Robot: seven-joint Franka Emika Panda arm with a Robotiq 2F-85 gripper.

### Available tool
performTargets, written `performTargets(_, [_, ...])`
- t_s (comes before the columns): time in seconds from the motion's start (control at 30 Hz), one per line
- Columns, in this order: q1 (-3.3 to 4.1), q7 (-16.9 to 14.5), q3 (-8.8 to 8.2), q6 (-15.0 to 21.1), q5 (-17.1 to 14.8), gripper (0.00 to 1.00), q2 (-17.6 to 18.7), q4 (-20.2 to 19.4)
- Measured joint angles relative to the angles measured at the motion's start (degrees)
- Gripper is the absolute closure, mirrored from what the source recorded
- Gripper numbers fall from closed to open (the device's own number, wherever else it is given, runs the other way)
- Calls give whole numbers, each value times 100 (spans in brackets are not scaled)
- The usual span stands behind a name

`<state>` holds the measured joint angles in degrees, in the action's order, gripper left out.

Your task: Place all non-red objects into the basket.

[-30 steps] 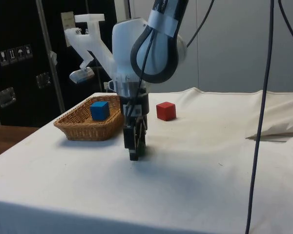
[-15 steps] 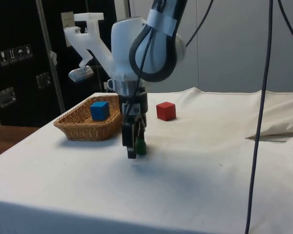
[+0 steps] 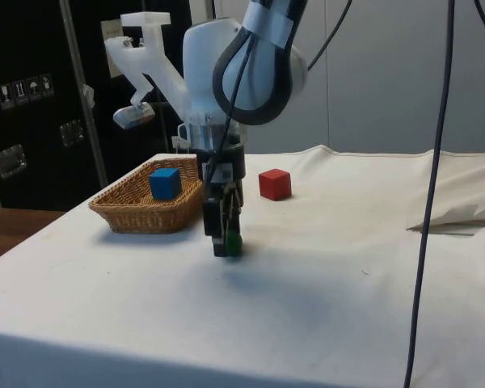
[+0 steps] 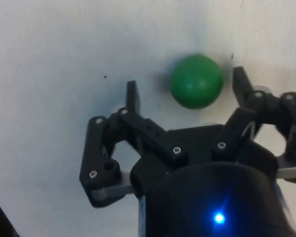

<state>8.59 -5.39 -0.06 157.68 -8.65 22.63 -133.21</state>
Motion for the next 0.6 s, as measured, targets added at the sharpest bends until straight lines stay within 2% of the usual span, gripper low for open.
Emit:
performTargets(0.13, [0, 0, 0, -6, 0, 75, 0, -6])
performTargets(0.17, [0, 0, 0, -6, 0, 75, 0, -6])
performTargets(0.2, [0, 0, 0, -6, 0, 92, 0, -6])
performTargets(0.23, [0, 0, 0, -6, 0, 100, 0, -6])
performTargets(0.6, [0, 0, 0, -6, 0, 100, -6, 0])
